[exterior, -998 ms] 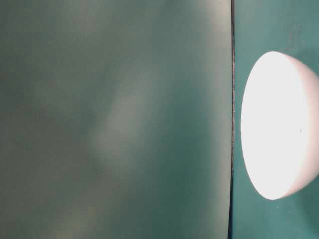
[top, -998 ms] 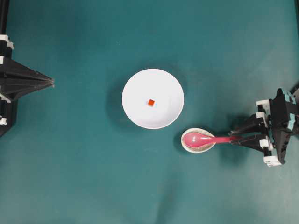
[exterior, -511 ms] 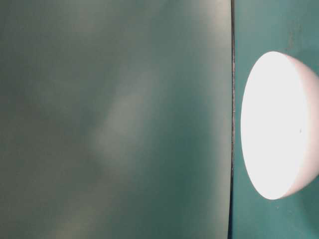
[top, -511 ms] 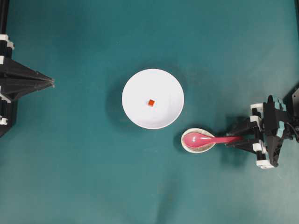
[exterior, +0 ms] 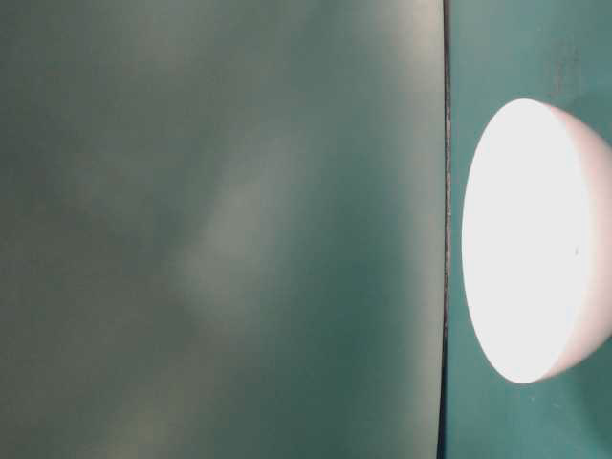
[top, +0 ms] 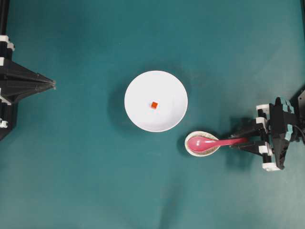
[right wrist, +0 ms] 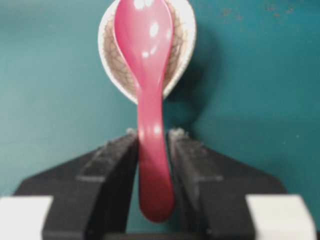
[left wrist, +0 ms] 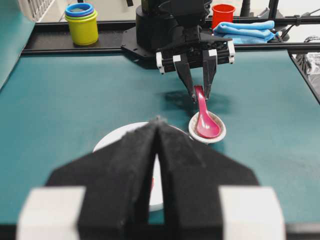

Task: Grip the spoon and scoop the red block from the bowl with right arm.
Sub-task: 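Close the right gripper on the pink spoon handle, then lift the spoon and carry it over the white bowl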

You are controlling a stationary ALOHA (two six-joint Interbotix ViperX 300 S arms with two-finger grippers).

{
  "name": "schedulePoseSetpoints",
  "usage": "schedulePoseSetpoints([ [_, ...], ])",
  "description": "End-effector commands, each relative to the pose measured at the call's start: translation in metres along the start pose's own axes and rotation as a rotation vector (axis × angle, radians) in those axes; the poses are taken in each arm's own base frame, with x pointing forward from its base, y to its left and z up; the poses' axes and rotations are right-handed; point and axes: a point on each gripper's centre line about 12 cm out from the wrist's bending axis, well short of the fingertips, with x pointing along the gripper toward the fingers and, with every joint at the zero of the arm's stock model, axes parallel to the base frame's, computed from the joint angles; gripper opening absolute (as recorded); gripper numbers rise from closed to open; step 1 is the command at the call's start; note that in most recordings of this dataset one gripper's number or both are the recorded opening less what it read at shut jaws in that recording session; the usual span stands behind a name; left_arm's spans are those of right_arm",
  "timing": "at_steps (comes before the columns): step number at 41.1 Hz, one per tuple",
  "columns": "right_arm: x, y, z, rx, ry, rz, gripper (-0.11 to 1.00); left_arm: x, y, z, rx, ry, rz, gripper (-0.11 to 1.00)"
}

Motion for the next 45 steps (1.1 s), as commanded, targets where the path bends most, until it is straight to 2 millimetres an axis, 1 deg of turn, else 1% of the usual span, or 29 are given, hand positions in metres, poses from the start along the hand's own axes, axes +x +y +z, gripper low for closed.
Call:
schedulePoseSetpoints([
  [1,0.001,0.003,0.004,0.004,-0.023,0.009,0.37,0.002,0.0,0.008,0.002,-0.018,0.001,0.0],
  [15,0.001,0.003,0.005,-0.004,-0.028,0.008,0.36,0.002,0.0,0.007,0.002,-0.008,-0.001,0.0],
  [19,0.001,0.003,0.006,-0.007,-0.04,0.011,0.32,0.002,0.0,0.007,0.003,-0.006,-0.001,0.0],
  [23,0.0,0.003,0.01,-0.016,-0.069,0.015,0.24,0.002,0.0,0.006,0.002,-0.002,-0.001,0.0],
  [30,0.003,0.007,0.016,-0.056,-0.106,0.022,0.23,0.002,0.0,0.006,0.0,-0.002,-0.001,0.0],
  [34,0.005,0.01,0.025,-0.06,-0.135,0.024,0.23,0.002,0.0,0.006,0.0,-0.002,-0.001,0.0],
  [37,0.006,0.01,0.036,-0.044,-0.169,0.019,0.23,0.002,0.0,0.006,0.0,-0.002,-0.001,0.0],
  [45,0.01,-0.002,0.079,0.016,-0.212,-0.04,0.23,0.002,0.0,0.006,-0.002,-0.003,-0.001,0.0],
])
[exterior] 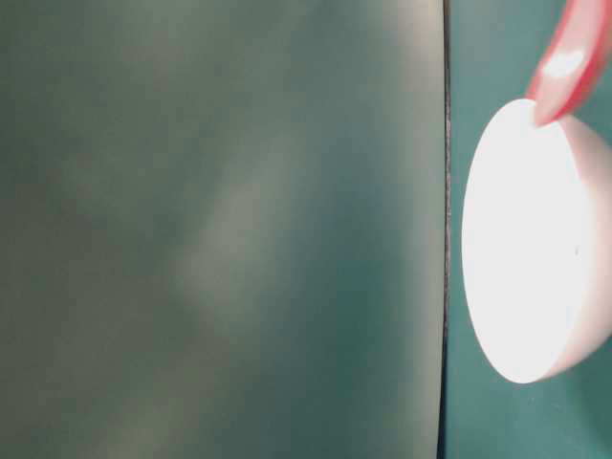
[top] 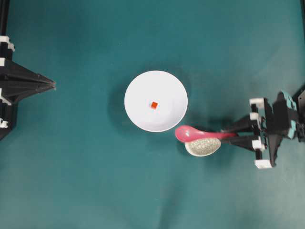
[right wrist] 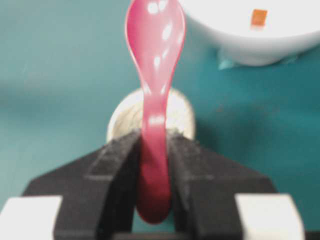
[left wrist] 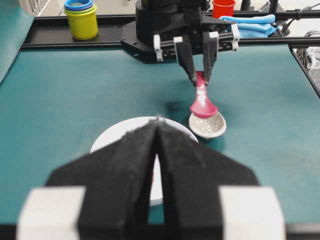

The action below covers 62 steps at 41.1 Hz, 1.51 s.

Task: Grip the spoon and scoop the red block from the bowl with right arm.
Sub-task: 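Lift the spoon and carry it over the white bowl, then lower the spoon bowl into the white bowl under the red cube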

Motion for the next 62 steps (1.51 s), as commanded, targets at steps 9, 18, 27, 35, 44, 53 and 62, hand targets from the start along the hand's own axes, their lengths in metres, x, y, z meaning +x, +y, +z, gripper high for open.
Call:
schedulePoseSetpoints([
  [9,0.016,-0.018,0.085,0.081,0.018,-0.053,0.23,0.002,0.0,0.009,0.002,-0.02,-0.001,0.0],
  [18,0.023,-0.037,0.149,0.195,0.251,-0.039,0.23,0.002,0.0,0.009,0.002,-0.018,-0.001,0.0],
  [27,0.045,-0.054,0.173,0.251,0.572,-0.002,0.23,0.002,0.0,0.007,0.003,-0.003,-0.001,0.0],
  [35,0.075,-0.06,0.169,0.223,0.753,-0.002,0.23,0.003,0.0,0.005,0.002,0.008,-0.002,0.0],
  [44,0.098,-0.076,0.159,0.177,0.833,-0.08,0.23,0.004,0.0,0.004,0.002,0.014,-0.002,0.0],
  [53,0.102,-0.08,0.148,0.167,0.879,-0.095,0.23,0.004,0.0,0.003,0.008,0.015,-0.002,0.0],
  [62,0.106,-0.081,0.141,0.163,0.908,-0.093,0.23,0.004,0.0,0.004,0.009,0.014,-0.002,0.0],
])
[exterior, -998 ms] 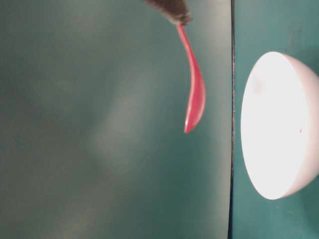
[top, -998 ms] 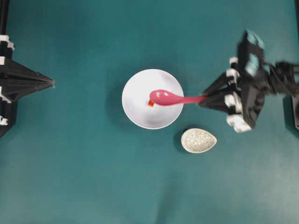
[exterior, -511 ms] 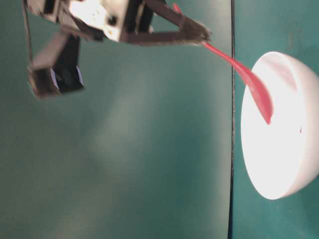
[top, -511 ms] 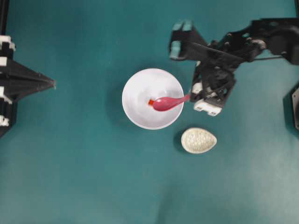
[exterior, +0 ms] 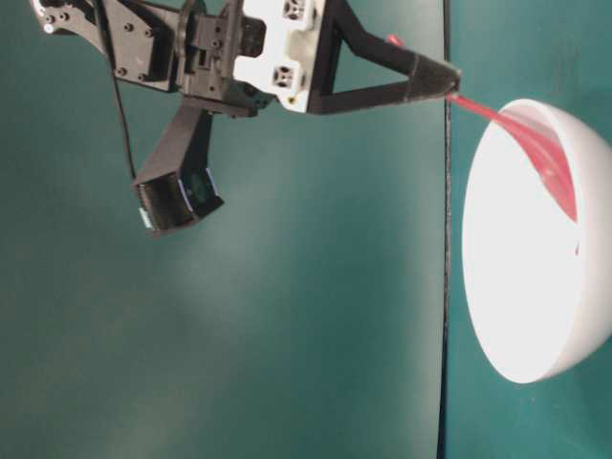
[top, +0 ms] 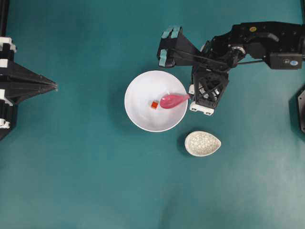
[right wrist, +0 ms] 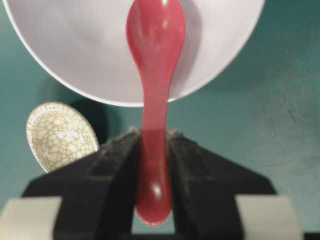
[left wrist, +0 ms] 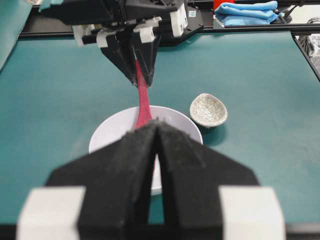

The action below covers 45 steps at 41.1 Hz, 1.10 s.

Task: Grip the spoon and scoop the red block from the bowl with right arm.
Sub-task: 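Lower the spoon bowl into the white bowl under the red cube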

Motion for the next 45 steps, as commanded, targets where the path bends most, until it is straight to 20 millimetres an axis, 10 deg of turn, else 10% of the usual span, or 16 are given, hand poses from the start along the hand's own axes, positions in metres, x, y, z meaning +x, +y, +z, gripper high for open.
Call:
schedulePoseSetpoints([
  [1,-0.008,0.002,0.009,-0.01,-0.036,0.002,0.23,0.002,0.0,0.007,0.005,-0.017,-0.001,0.0],
  [45,0.008,0.022,0.036,-0.054,-0.14,0.016,0.23,0.002,0.0,0.005,0.006,-0.011,-0.001,0.0],
])
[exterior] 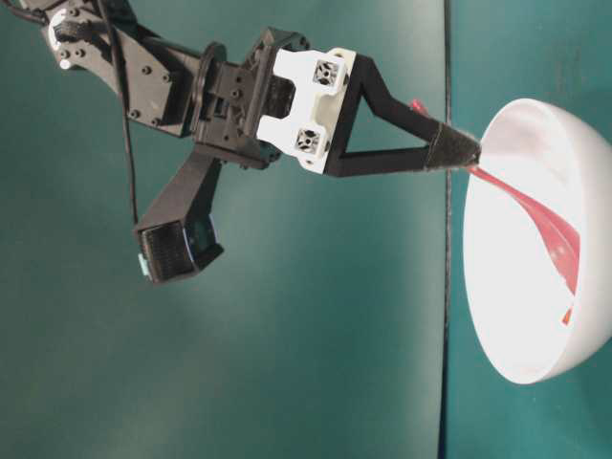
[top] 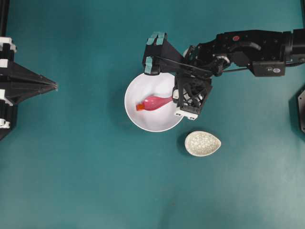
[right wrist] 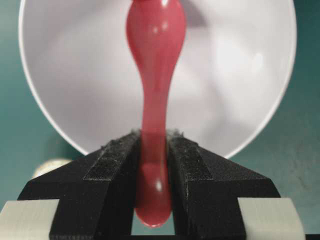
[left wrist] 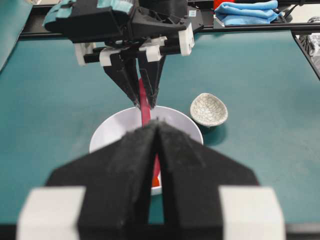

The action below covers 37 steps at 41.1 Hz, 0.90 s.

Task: Grip the spoon and scoop the red block from the bowl with right arm.
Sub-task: 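Lower the spoon bowl into the white bowl under the red cube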

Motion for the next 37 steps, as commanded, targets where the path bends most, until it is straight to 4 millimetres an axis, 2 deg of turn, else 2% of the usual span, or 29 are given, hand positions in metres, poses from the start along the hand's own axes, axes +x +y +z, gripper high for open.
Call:
schedulePoseSetpoints([
  [1,-0.0103,0.0075,0.0116,-0.011,-0.054,0.011,0.23,0.0016,-0.0001,0.0051,0.003,-0.012,-0.001,0.0],
  [27,-0.0092,0.0118,0.0206,-0.016,-0.147,0.01,0.23,0.0015,0.0001,0.003,0.005,-0.006,0.0,0.0],
  [37,-0.0107,0.0099,0.0114,-0.005,-0.158,0.006,0.23,0.0015,-0.0002,0.0032,0.003,-0.008,-0.001,0.0],
])
